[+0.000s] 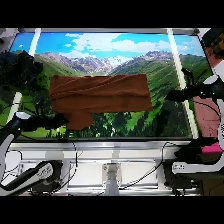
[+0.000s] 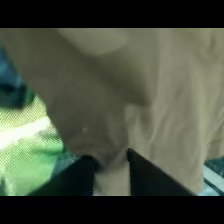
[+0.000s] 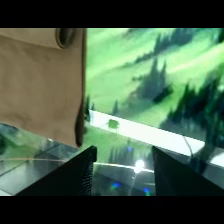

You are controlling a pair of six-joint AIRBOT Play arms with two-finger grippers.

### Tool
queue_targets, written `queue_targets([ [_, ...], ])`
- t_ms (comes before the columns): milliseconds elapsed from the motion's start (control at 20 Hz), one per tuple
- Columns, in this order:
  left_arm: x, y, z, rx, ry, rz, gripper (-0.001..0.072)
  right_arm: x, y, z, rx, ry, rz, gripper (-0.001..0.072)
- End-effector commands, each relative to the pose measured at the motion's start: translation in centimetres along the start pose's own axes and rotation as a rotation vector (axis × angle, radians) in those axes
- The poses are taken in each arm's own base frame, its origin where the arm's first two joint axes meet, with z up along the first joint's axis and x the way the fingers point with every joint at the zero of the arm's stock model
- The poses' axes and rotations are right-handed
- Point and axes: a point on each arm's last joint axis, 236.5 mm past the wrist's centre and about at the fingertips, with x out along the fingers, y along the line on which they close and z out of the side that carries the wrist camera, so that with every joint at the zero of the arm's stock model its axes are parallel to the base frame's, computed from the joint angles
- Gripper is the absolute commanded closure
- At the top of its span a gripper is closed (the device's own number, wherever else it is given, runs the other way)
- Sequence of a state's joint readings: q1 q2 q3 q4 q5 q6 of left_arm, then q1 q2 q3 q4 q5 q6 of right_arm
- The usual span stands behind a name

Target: Fold the clothes and pants, and hang the long-sleeved shirts on hangers.

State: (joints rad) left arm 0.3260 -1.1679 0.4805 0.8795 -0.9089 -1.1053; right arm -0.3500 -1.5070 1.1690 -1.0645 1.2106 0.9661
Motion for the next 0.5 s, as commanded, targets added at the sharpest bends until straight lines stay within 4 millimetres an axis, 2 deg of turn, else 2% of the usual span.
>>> queue_targets([
  [0,0.2,-0.7,1.2,0.053,-0.046,-0.034,0.0689,-0.1,1.6,1.0,0.030,-0.040,0.066,0.0336],
  [100,-0.2,-1.4,1.2,0.065,-0.031,-0.054,0.0689,-0.1,2.3,1.2,0.043,-0.047,0.098,0.0336],
  [200,-1.3,-3.0,0.8,0.128,-0.001,-0.097,0.0689,-0.1,2.7,0.9,0.061,-0.037,0.117,0.0336],
  [350,-4.3,-5.6,1.3,0.239,-0.036,-0.136,0.0690,1.2,2.9,-0.2,0.132,-0.005,0.149,0.0331],
  [450,-7.1,-7.6,2.4,0.314,-0.115,-0.139,0.0690,2.5,3.5,-1.1,0.193,0.022,0.194,0.0242],
])
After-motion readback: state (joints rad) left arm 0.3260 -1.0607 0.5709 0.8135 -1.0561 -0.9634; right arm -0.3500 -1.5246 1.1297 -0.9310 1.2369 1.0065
